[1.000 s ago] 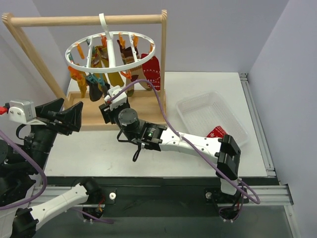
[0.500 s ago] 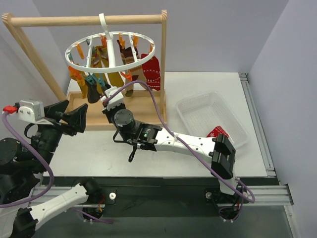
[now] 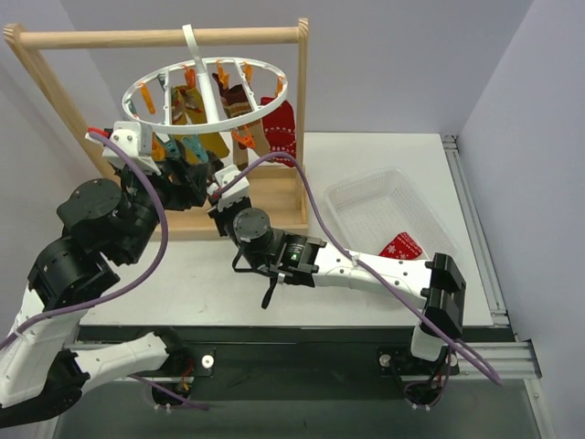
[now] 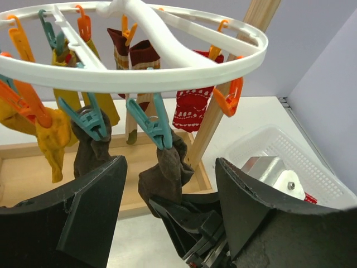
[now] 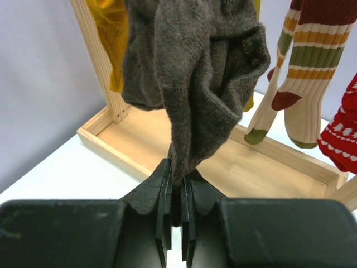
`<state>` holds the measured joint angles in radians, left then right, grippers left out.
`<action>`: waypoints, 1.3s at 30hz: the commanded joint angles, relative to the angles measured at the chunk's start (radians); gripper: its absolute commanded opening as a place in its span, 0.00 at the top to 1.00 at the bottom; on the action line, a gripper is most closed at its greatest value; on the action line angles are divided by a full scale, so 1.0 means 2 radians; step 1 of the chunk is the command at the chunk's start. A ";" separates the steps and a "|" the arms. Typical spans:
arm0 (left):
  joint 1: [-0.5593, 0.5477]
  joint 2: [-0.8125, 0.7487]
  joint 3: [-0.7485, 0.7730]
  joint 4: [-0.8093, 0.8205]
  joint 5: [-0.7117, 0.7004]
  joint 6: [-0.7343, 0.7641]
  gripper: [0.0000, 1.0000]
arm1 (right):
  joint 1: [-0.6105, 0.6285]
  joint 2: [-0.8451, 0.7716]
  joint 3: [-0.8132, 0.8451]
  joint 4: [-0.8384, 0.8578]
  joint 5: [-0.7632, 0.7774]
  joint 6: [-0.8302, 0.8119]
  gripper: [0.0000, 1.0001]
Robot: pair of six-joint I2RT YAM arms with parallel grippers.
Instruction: Remove the socks clipped to the hanger
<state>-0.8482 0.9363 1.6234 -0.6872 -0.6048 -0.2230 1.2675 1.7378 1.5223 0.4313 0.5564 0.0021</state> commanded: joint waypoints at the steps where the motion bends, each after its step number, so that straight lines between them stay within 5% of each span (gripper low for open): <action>1: -0.002 0.029 0.062 -0.053 -0.010 -0.055 0.26 | 0.000 -0.041 -0.009 -0.007 -0.016 0.010 1.00; 13: 0.005 0.064 0.108 -0.064 0.012 -0.123 0.27 | -0.012 -0.071 -0.033 -0.016 -0.048 0.041 1.00; 24: 0.100 0.054 0.058 -0.029 0.112 -0.154 0.26 | -0.016 -0.116 -0.049 -0.047 -0.086 0.080 1.00; 39: 0.126 0.060 0.024 0.041 0.141 -0.172 0.26 | -0.016 -0.133 -0.047 -0.081 -0.136 0.101 1.00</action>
<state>-0.6056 1.0676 1.6791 -0.7010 -0.3386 -0.5632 1.2423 1.4921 1.4143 0.2588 0.3107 0.1837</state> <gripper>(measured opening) 0.739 0.065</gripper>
